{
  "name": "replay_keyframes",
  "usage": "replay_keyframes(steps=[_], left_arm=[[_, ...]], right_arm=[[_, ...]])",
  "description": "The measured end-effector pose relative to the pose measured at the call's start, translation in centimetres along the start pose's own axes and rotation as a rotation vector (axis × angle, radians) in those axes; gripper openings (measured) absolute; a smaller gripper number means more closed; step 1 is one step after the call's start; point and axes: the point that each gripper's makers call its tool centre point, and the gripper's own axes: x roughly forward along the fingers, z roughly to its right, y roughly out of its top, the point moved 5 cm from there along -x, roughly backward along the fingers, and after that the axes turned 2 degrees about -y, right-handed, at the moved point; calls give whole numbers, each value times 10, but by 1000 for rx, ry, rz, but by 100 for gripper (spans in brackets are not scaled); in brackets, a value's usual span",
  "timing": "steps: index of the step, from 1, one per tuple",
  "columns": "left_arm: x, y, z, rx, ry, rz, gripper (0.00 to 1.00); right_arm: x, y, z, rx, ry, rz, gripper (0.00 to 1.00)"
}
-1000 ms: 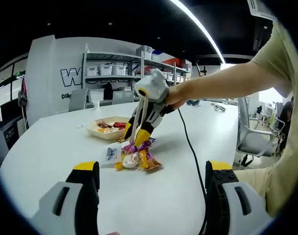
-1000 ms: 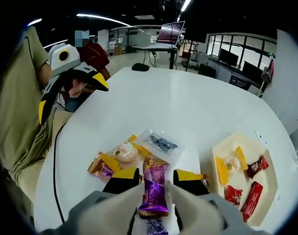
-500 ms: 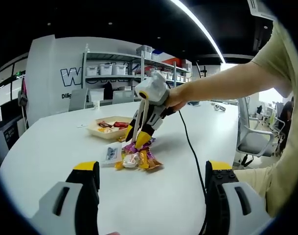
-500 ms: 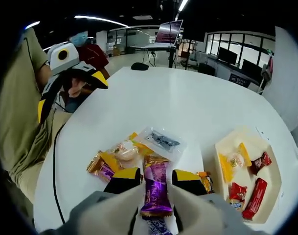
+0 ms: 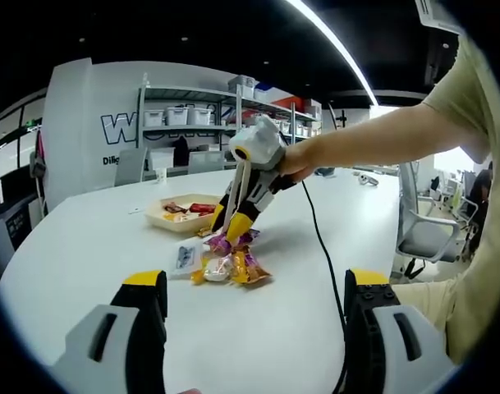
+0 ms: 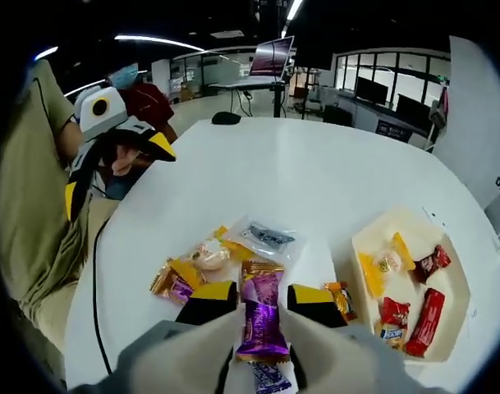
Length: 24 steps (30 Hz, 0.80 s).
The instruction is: Place the target food into the container with the food tongs after gripping and lifting it, then release it inside without dropping or visibly crushing the food.
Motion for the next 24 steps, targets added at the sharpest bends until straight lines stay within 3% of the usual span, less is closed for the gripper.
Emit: replay_keyframes(steps=[24], left_arm=[[0,10,-1,-42,10,48,90]], right_arm=[[-32,25,15,52,-96,7,20]])
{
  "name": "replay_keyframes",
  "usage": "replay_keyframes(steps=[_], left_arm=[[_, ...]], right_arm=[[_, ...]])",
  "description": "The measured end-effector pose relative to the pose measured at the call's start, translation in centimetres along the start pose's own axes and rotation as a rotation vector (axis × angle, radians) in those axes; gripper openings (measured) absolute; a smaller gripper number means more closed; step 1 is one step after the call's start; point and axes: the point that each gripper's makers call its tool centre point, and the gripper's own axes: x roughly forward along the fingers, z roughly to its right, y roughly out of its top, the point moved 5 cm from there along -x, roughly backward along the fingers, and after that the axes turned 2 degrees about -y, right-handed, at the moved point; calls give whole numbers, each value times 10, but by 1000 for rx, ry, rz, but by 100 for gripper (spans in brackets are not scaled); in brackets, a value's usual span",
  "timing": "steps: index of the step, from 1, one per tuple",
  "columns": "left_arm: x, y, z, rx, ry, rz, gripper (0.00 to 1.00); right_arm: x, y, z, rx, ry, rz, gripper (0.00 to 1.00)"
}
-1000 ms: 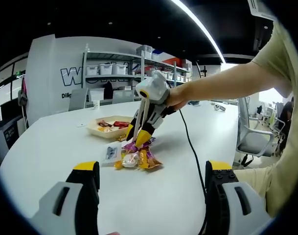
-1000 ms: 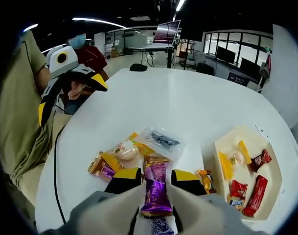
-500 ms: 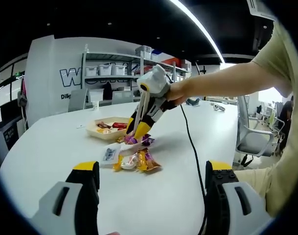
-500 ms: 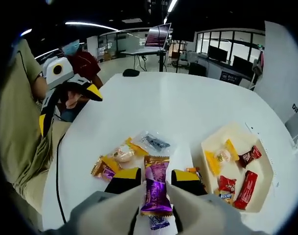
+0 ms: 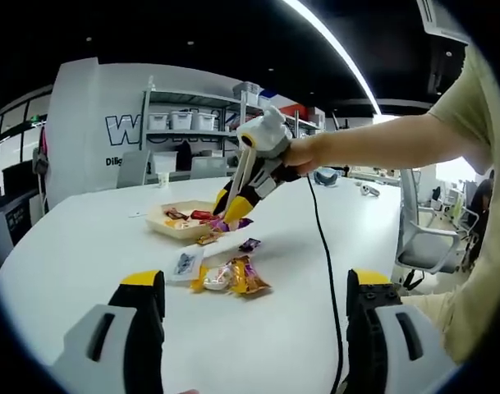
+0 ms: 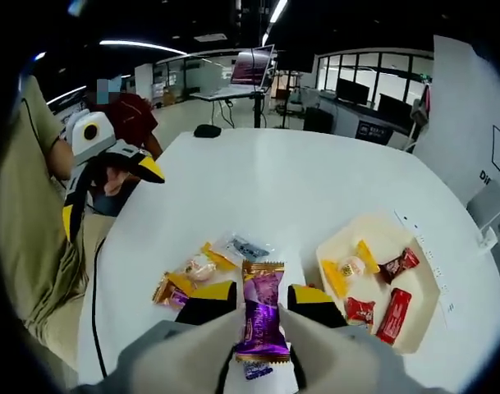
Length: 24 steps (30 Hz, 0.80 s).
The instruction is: Place the target food into the container with the food tongs after gripping and lifting it, then release it inside without dropping or visibly crushing the food.
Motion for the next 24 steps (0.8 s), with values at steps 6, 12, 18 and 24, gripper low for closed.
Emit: replay_keyframes(steps=[6,12,18,24], left_arm=[[-1,1,0,-6,3,6,92],[-3,5,-2,-11,7,15,93],[-3,5,-2,-10,7,14,94],[-3,5,-3,-8,7,12,93]], right_arm=[[-8,13,15,24,-57,7,20],[-15,20,34,49,-123,-5,20],[-19,30,48,76,-166,2,20],[-18,35,60,103,-203,-10,20]])
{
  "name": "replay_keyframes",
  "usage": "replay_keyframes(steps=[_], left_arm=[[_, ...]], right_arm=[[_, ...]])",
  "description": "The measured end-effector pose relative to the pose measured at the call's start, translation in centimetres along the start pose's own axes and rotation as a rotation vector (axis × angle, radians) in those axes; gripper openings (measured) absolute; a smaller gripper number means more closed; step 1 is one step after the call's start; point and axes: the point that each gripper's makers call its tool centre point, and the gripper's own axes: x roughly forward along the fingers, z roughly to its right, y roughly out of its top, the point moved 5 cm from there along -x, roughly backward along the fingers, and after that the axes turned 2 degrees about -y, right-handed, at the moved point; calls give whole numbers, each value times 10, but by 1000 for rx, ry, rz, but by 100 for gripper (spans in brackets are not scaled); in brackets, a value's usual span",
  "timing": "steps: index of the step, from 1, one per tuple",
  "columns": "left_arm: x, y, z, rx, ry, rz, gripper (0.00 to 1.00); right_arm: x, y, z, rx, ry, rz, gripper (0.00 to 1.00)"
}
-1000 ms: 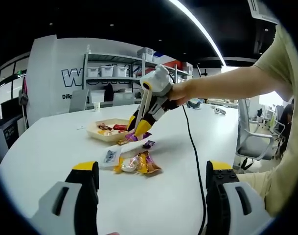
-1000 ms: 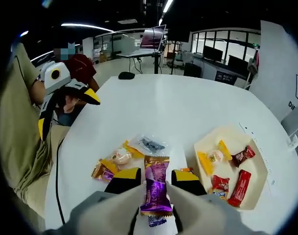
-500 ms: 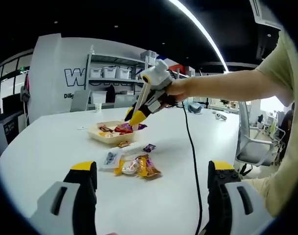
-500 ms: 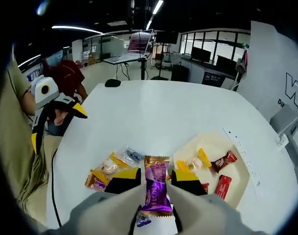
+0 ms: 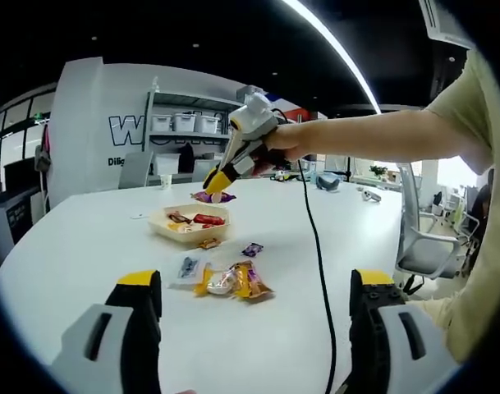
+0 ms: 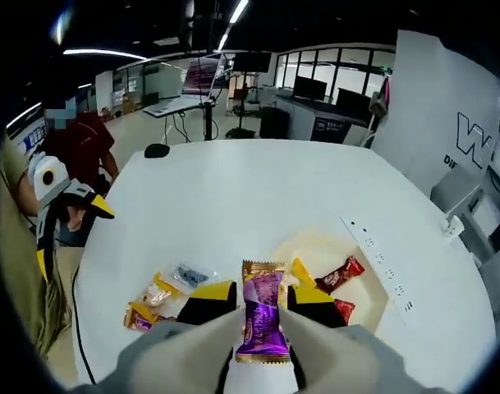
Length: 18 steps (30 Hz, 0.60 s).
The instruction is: Place the target food into the container with the food tongs after gripping and lifting it, then release it inside without dropping or visibly crushing the food.
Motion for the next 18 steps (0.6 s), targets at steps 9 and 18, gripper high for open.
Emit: replay_keyframes(steps=[9,18], left_arm=[[-1,-1,-1,7,2,-5,93],[-4,-3,-3,1,7,-6,93]], right_arm=[[3,13,24,37,-78,17,20],[5,23,45,59,-163,45,21]])
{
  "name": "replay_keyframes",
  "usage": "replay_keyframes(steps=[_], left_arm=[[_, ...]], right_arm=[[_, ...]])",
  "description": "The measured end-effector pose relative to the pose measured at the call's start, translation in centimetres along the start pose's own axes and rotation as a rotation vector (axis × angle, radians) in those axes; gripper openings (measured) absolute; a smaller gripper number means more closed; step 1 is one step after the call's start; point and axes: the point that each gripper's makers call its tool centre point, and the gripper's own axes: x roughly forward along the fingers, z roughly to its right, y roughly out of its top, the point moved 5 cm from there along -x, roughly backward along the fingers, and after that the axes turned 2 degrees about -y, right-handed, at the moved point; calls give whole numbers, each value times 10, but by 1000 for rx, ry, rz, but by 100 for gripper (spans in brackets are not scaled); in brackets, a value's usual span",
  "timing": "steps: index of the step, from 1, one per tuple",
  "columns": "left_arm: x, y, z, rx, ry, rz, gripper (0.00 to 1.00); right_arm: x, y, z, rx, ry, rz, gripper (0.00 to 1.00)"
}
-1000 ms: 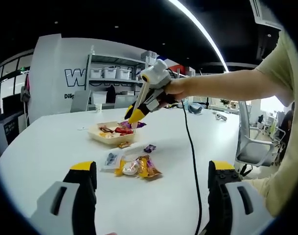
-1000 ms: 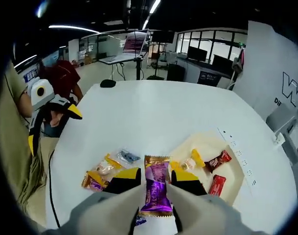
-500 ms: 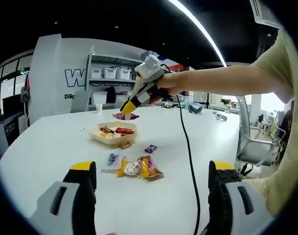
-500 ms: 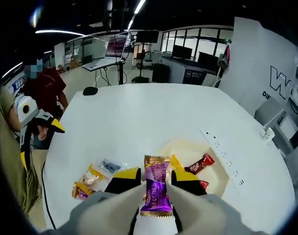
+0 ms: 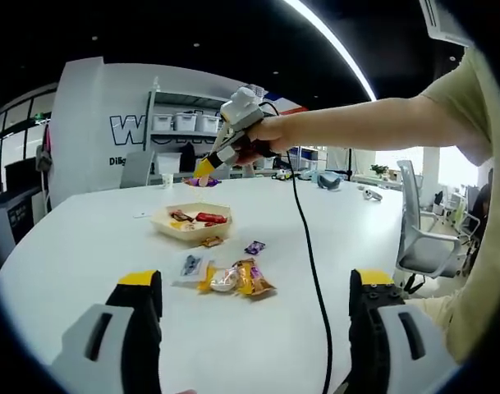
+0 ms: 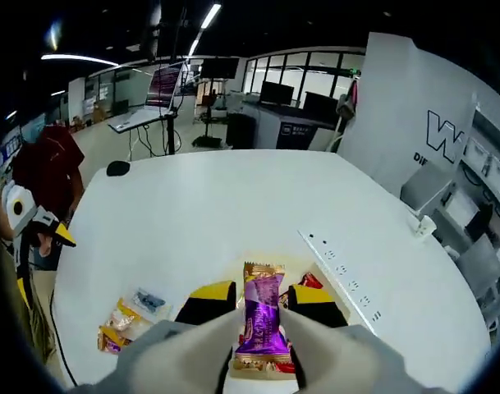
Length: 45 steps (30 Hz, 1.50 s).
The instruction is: Place the target food into the container with the food tongs after gripping and lifting it, then release it inside without dropping or visibly crushing the food.
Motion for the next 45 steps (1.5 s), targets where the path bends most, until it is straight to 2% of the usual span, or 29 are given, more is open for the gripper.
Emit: replay_keyframes(steps=[4,11,20,35,40,45], left_arm=[[0,0,0,-2,1,2,93],[0,-2,-1,-5,0,-1,93],[2,-3,1,-4,-4,-4,93],[5,-3,4,-4,-9,-6,92],[5,-3,4,-3,-11,-9,92],[6,-3,5,-3,-13,-9,92]], right_arm=[[2,2,7,11,-45,3,23],[0,2,4,-14,-37,-6,22],[-1,-1,4,-4,-29,-14,22],[-6,-6,-8,-25,22,-20,22],[-9,-10,-17,-52,78,-21,22],[-11,-15,-21,-70,99,-31,22]])
